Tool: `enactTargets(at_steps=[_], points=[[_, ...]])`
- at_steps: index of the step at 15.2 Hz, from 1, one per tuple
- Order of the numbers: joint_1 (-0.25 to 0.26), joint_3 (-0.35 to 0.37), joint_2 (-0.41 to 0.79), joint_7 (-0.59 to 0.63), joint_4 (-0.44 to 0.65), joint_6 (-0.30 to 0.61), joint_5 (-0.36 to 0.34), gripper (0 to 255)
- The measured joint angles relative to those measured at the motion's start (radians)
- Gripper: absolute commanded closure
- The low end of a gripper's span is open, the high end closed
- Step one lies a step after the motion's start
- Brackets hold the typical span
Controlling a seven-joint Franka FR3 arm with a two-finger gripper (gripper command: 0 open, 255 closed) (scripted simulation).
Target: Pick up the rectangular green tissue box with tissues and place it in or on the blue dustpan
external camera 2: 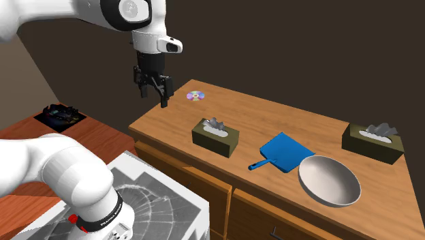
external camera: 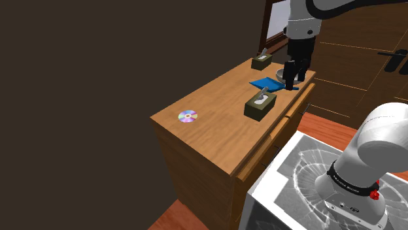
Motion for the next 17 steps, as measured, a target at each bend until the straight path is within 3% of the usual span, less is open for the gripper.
enactTargets(at_steps=[3,9,14,17], points=[[-0.013,-0.021,0.008,0.004,-0.026,0.060,0.008,0],[-0.063,-0.122,0.070,0.007,-0.130,0.362,0.061,0],[-0.071,-0.216,0.175,-0.022,-0.181,0.631,0.152,0],[-0.048,-0.293,0.268,-0.078,-0.190,0.795,0.244,0]])
